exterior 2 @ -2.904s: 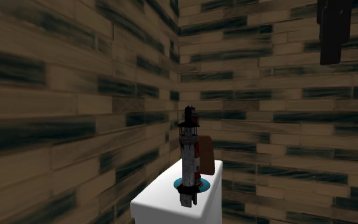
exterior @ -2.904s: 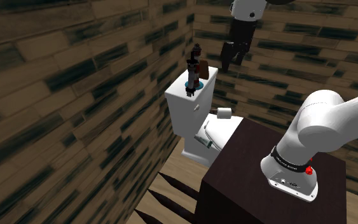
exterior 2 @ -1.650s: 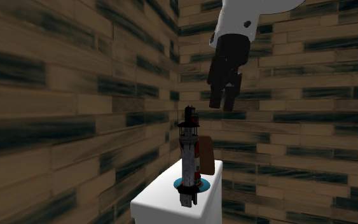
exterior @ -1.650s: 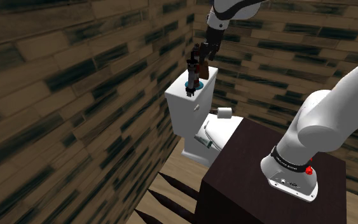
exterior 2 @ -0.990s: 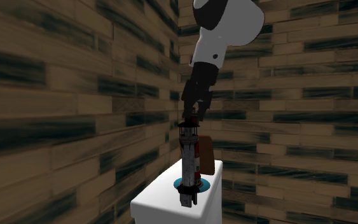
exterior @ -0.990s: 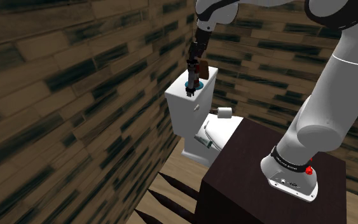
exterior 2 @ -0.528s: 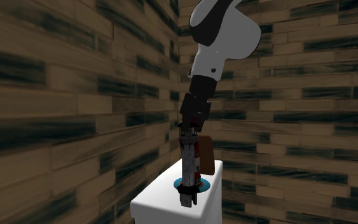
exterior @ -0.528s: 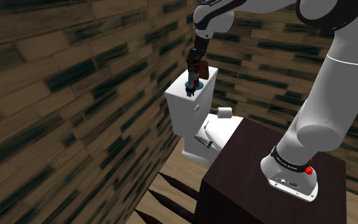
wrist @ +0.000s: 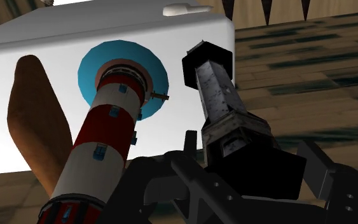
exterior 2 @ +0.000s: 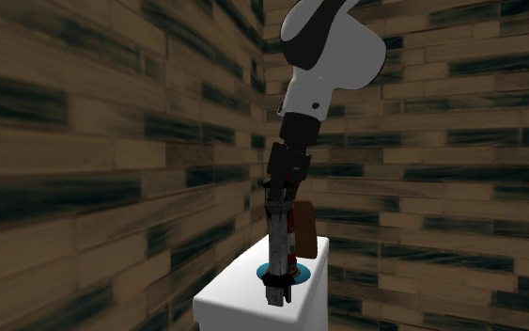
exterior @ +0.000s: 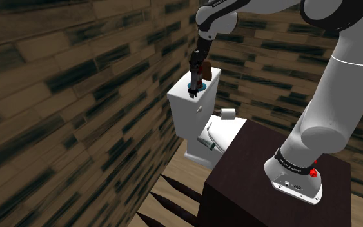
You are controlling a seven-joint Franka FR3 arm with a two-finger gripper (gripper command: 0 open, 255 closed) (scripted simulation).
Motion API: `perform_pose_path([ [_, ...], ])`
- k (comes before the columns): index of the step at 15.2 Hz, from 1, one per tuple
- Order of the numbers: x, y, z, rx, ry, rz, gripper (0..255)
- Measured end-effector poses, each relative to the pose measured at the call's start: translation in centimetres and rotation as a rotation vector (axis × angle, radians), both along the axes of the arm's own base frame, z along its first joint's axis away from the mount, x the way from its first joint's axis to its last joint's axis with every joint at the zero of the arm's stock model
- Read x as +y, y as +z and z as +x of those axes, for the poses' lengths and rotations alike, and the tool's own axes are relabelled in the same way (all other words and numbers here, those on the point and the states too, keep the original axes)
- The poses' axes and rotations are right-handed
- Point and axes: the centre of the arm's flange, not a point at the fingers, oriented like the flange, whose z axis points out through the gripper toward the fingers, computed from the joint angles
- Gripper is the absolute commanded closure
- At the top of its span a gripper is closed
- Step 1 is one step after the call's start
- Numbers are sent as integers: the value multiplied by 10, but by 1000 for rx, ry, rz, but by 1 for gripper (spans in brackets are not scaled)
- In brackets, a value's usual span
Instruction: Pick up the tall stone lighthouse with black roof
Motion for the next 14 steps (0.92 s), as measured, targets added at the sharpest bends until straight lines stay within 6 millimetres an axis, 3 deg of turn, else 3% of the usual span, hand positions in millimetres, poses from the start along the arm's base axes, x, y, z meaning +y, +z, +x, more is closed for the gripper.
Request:
perform_pose_path([
  [5,0,5,0,3,0,0,255],
  [14,0,52,0,3,0,0,255],
])
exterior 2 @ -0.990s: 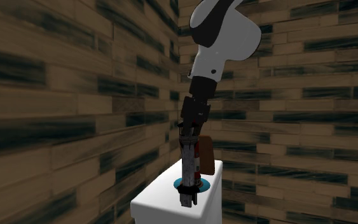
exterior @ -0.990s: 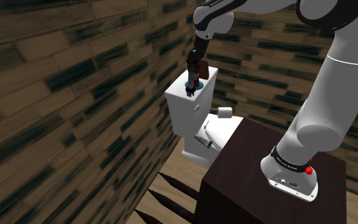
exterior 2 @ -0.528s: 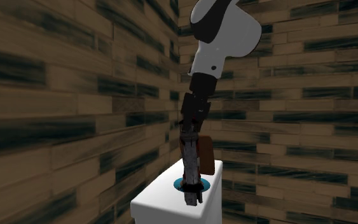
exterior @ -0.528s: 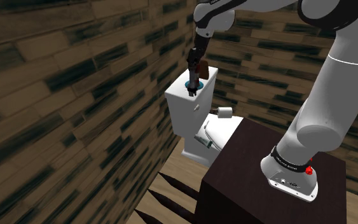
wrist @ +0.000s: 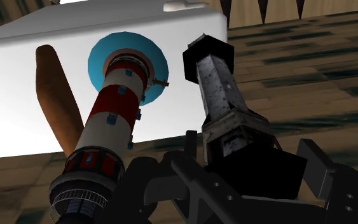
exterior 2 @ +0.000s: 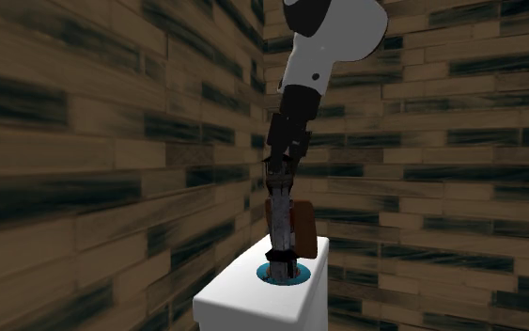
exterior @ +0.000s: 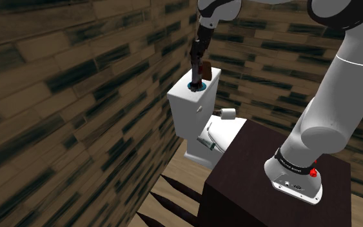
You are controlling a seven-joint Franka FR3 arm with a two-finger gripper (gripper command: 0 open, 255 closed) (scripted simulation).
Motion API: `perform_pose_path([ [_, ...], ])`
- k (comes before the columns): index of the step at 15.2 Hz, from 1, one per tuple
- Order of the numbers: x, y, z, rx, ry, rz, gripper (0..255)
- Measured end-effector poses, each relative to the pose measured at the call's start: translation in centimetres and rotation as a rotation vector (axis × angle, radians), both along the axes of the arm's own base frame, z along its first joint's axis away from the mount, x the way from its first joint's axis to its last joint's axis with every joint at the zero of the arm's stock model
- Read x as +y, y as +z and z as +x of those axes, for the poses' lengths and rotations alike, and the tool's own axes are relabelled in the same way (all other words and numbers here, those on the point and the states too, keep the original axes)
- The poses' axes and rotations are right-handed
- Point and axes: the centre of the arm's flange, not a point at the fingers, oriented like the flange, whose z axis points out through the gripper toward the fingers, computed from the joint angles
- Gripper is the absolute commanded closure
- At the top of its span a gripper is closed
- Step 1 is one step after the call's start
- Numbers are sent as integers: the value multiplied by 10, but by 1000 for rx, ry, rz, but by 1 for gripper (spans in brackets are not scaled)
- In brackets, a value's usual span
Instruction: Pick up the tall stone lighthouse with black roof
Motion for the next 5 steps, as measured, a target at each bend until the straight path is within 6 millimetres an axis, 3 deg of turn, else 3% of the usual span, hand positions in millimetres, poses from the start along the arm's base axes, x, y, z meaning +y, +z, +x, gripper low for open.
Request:
perform_pose_path([
  [5,0,24,0,0,0,0,255],
])
